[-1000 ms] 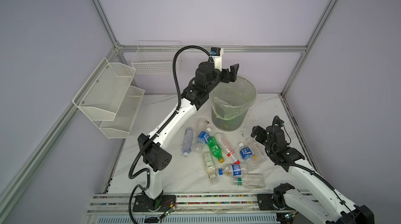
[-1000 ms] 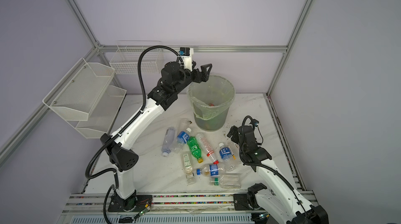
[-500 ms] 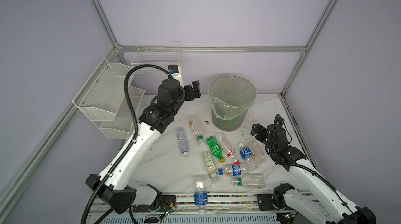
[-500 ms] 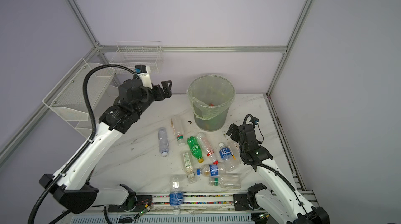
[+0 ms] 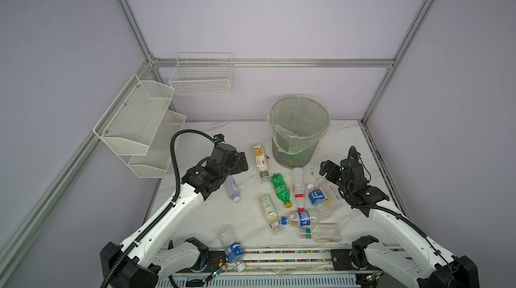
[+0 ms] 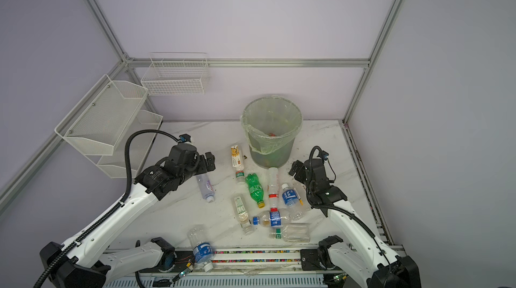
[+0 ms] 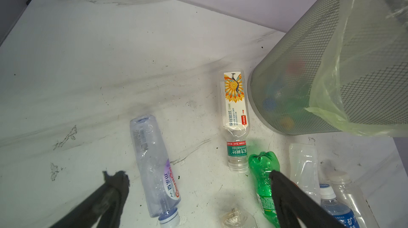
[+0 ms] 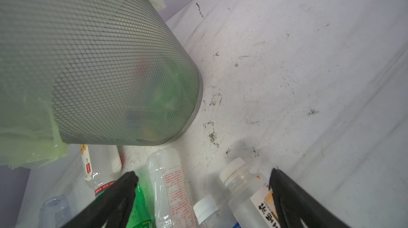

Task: Throw the plastic bottles in the bin
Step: Pick up the plastic bottle from the bottom-center of the table.

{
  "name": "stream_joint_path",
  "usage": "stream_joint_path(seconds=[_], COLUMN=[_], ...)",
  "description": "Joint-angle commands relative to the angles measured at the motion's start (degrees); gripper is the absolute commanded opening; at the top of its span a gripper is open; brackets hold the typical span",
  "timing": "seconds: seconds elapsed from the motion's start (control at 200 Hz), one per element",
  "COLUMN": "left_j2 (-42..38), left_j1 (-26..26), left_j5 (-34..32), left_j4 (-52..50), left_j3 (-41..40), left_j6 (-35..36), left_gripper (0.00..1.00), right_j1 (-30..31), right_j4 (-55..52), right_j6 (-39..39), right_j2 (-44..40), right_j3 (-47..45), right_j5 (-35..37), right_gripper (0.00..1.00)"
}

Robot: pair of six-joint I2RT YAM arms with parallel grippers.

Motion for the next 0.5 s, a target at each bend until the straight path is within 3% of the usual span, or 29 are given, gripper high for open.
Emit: stream_joint_path(seconds=[0.0,0.26,0.495], left_j2=[-2.0,-2.6,-5.6], left_j1=[0.0,0.1,0.0], left_j5=[-2.3,-2.9,0.4], left_j4=[-1.9,-8.0,-16.7], left_j3=[-2.6,-2.4,-3.9], left_j6=[-3.4,-6.6,-15.0], left_gripper=[1.00,1.00,1.00], right_j1=[-0.2,-0.2,-0.1], right_j4=[-0.4,-1.8,-2.1], right_j6=[-1.0,-2.5,-3.1], right_j2=[-0.6,1.2,1.4], right_j3=[0.9,1.6,1.3], right_j5=[0.0,-0.8,-0.8], right_gripper=[0.97,0.97,0.97])
